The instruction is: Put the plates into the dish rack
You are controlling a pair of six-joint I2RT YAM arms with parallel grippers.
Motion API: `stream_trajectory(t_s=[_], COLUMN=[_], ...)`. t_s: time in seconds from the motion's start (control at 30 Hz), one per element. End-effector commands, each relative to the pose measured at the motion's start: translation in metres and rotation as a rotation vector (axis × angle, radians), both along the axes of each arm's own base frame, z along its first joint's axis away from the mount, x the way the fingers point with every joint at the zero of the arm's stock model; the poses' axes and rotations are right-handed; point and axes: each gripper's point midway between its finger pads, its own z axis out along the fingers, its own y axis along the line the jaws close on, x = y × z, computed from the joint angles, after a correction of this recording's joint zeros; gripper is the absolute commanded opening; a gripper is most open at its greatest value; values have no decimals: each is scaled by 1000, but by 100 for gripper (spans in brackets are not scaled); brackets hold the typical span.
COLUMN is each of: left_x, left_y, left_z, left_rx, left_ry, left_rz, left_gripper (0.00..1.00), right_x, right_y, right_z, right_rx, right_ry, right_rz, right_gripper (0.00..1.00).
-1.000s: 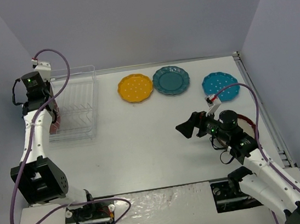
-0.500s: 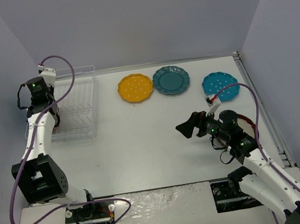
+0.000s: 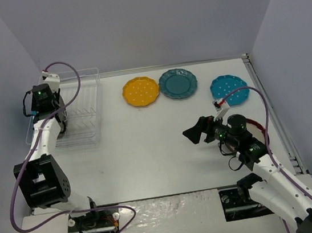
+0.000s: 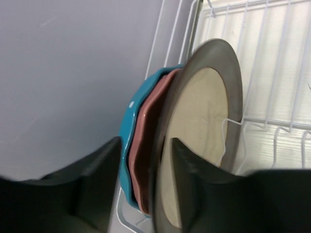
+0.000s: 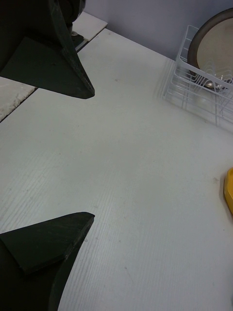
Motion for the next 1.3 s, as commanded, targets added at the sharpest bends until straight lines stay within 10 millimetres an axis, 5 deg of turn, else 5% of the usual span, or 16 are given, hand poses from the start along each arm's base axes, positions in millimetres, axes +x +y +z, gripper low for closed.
stream_trajectory(t_s=[0.0, 0.2, 0.37, 0.47, 0.6, 0.73, 0.97, 1.13, 1.27], left_x=[7, 1, -12, -24, -45, -64, -102, -118, -121], left_y=[13, 4, -26, -51, -109, -166, -217, -227, -227], left_z=[66, 85, 138, 156, 163, 132, 74, 47, 48], left_rx=[47, -21, -143, -240, -445, -592, -696, -739, -740], left_ry=[-226, -292, -409, -411, -381, -270, -107, -57, -52], left_rz=[56, 56, 26, 13, -81, -210, -357, -383, -383], left_gripper=[52, 78, 97, 97, 97, 97, 97, 97, 97], right_x=[10, 20, 38, 44, 47, 50, 44, 42, 45], right_y=[0, -15, -62, -92, -135, -136, -140, -148, -145], right_z=[23, 21, 6, -1, -19, -47, -99, -122, -138], right_rx=[10, -45, -189, -269, -436, -471, -495, -486, -459], right_ry=[-84, -66, 25, 62, 148, 269, 428, 489, 538], right_rz=[-18, -112, -387, -547, -769, -804, -841, -870, -845], right_gripper=[100, 100, 100, 100, 100, 100, 100, 100, 100])
